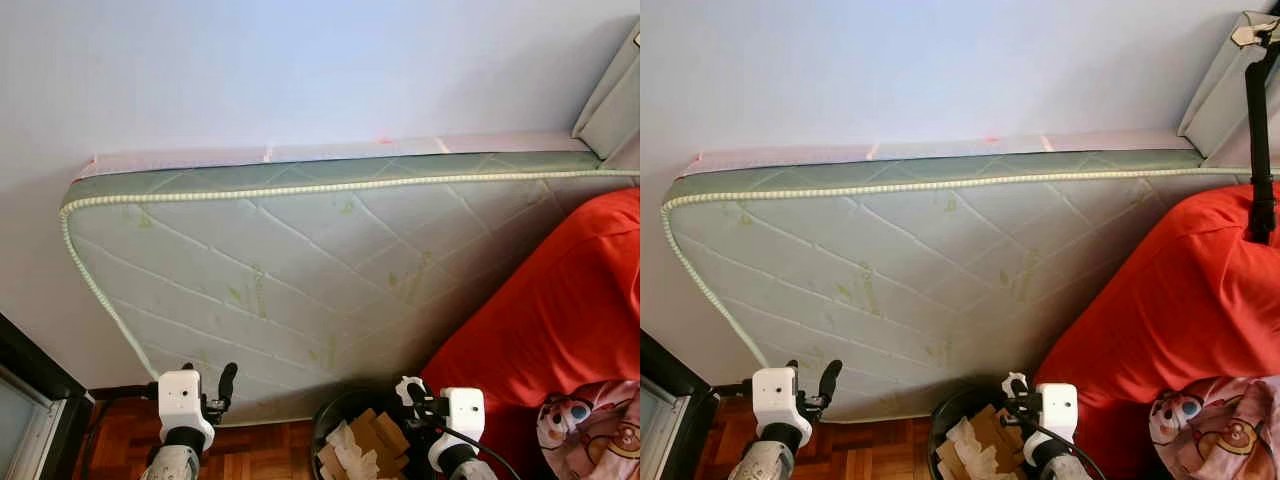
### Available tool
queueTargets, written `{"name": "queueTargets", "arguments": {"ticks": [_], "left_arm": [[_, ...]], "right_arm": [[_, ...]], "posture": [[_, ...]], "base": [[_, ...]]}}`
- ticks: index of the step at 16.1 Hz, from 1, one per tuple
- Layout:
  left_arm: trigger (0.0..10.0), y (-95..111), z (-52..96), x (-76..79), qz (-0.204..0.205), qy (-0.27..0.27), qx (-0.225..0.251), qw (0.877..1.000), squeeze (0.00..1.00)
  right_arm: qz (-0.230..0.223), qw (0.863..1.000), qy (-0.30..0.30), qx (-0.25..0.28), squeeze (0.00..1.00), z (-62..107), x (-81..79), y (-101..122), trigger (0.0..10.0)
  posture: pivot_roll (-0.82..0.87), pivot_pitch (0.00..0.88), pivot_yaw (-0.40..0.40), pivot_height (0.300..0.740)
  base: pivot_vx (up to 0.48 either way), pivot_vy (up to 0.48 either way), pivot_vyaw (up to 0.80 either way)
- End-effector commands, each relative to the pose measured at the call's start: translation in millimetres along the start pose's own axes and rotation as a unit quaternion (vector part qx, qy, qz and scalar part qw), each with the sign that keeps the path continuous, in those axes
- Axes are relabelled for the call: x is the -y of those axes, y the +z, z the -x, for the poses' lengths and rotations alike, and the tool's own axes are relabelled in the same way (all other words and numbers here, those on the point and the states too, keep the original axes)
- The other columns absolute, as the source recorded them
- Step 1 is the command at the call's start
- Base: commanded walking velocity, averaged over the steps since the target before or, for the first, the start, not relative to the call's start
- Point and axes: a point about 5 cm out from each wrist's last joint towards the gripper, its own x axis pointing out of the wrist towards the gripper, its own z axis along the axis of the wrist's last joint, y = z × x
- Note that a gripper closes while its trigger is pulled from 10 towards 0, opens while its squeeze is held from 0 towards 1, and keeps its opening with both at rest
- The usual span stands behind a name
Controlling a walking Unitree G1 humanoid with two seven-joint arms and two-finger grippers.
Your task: Clean up the room
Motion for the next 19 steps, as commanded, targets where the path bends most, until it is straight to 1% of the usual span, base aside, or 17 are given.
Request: {"name": "queueTargets", "arguments": {"ticks": [1, 3, 4, 5, 8, 10, 11, 13, 14, 19], "left_arm": [[10.0, 4.8, -3.8, -2.2, -0.002, 0.004, 0.003, 1.000, 0.00], [10.0, 10.2, -9.0, -1.6, -0.003, -0.001, 0.008, 1.000, 0.00], [10.0, 11.2, -11.0, -4.9, -0.005, 0.007, 0.006, 1.000, 0.00], [10.0, 13.0, -11.7, -5.1, -0.004, 0.009, 0.009, 1.000, 0.00], [10.0, 15.2, -12.3, -5.1, -0.006, 0.012, 0.012, 1.000, 0.00], [10.0, 17.6, -14.4, -3.8, -0.006, 0.011, 0.015, 1.000, 0.00], [10.0, 19.7, -16.2, -2.7, -0.005, 0.010, 0.019, 1.000, 0.00], [10.0, 21.4, -17.8, -2.0, -0.004, 0.011, 0.022, 1.000, 0.00], [10.0, 21.4, -17.8, -0.8, -0.004, 0.010, 0.022, 1.000, 0.00], [10.0, 22.2, -17.7, -0.1, -0.008, 0.006, 0.022, 1.000, 0.00]], "right_arm": [[0.012, 1.000, 0.004, 0.003, 0.00, -5.6, -1.6, 6.8, 10.0], [0.010, 1.000, -0.007, 0.021, 0.00, -12.8, 0.3, 18.0, 10.0], [0.005, 0.999, -0.013, 0.032, 0.00, -15.5, 1.9, 23.1, 10.0], [0.005, 0.999, -0.011, 0.035, 0.00, -16.5, 2.0, 24.9, 10.0], [0.006, 0.999, -0.010, 0.034, 0.00, -17.7, 0.6, 25.9, 10.0], [0.010, 1.000, -0.004, 0.024, 0.00, -18.7, -3.8, 23.1, 10.0], [0.016, 1.000, 0.003, 0.011, 0.00, -20.3, -7.6, 20.9, 10.0], [0.014, 1.000, 0.009, 0.016, 0.00, -21.5, -11.0, 22.0, 10.0], [0.009, 1.000, 0.008, 0.026, 0.00, -21.3, -11.2, 23.5, 10.0], [0.014, 1.000, 0.007, 0.020, 0.00, -22.3, -10.9, 23.6, 10.0]], "posture": [[0.02, 0.008, -0.044, 0.735], [0.03, 0.050, -0.035, 0.710], [0.02, 0.065, -0.033, 0.705], [0.02, 0.084, -0.036, 0.705], [0.03, 0.100, -0.040, 0.705], [0.03, 0.104, -0.041, 0.705], [0.04, 0.107, -0.041, 0.700], [0.04, 0.107, -0.041, 0.675], [0.04, 0.106, -0.042, 0.670], [0.05, 0.104, -0.039, 0.670]], "base": [[0.000, 0.000, 0.00], [0.000, 0.000, 0.00], [0.000, 0.000, 0.00], [0.000, 0.000, 0.00], [0.000, 0.000, 0.00], [0.000, 0.000, 0.00], [0.000, 0.000, 0.00], [0.000, 0.000, 0.00], [0.000, 0.000, 0.00], [0.000, 0.000, 0.00]]}}
